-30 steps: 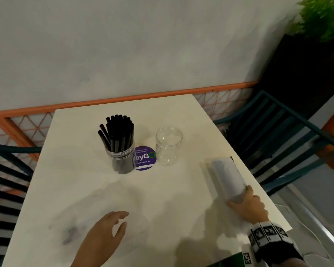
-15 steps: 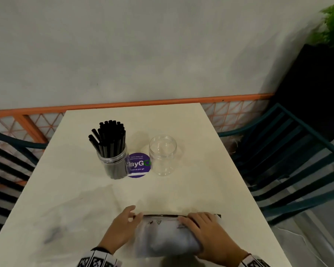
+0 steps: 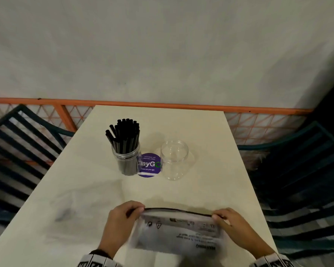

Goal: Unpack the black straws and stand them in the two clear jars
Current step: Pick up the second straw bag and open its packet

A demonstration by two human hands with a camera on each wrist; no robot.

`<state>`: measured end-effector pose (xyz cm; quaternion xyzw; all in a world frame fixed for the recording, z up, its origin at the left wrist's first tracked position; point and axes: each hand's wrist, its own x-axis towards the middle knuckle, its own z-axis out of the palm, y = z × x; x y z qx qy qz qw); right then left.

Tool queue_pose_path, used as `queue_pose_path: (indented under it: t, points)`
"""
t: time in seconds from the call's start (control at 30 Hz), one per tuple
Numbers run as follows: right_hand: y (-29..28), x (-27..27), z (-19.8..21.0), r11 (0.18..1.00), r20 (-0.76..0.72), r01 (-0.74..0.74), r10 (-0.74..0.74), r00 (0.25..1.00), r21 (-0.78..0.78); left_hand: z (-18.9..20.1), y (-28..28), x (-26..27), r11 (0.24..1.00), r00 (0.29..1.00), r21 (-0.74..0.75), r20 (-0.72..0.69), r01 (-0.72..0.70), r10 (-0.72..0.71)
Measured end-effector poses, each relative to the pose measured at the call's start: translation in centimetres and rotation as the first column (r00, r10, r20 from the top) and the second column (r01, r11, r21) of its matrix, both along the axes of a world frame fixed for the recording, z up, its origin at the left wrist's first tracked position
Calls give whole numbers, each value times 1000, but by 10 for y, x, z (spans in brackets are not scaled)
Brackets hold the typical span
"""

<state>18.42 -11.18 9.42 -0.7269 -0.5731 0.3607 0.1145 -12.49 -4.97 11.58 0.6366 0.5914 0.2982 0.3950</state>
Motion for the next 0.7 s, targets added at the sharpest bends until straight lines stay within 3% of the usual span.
queue_pose_path:
  t: [0.13,0.23,0.3,0.37,0.47,0.57,0.7]
  points:
    - [-7,15,5,994,-261,107,-106,960,-11,1,-2,3,998,997,29,43,-63,62]
    - [-10,19,20,937,-494,342,-266,828,67,10,0,7,995,993,62,94,-80,74]
    - [-9,24,30,878,-569,456,-303,764,145,21,4,7,988,988,119,131,-95,79]
    - [-9,22,47,850,-581,480,-282,764,218,36,12,4,979,989,181,131,-95,72]
    - [-7,14,68,822,-508,452,-240,827,347,60,24,3,958,999,282,24,-50,46]
    - [-4,0,90,757,-495,471,-226,839,453,84,34,11,865,990,497,-142,69,2]
    - [0,-22,111,703,-364,363,-157,918,612,110,26,54,802,966,539,-134,257,-220]
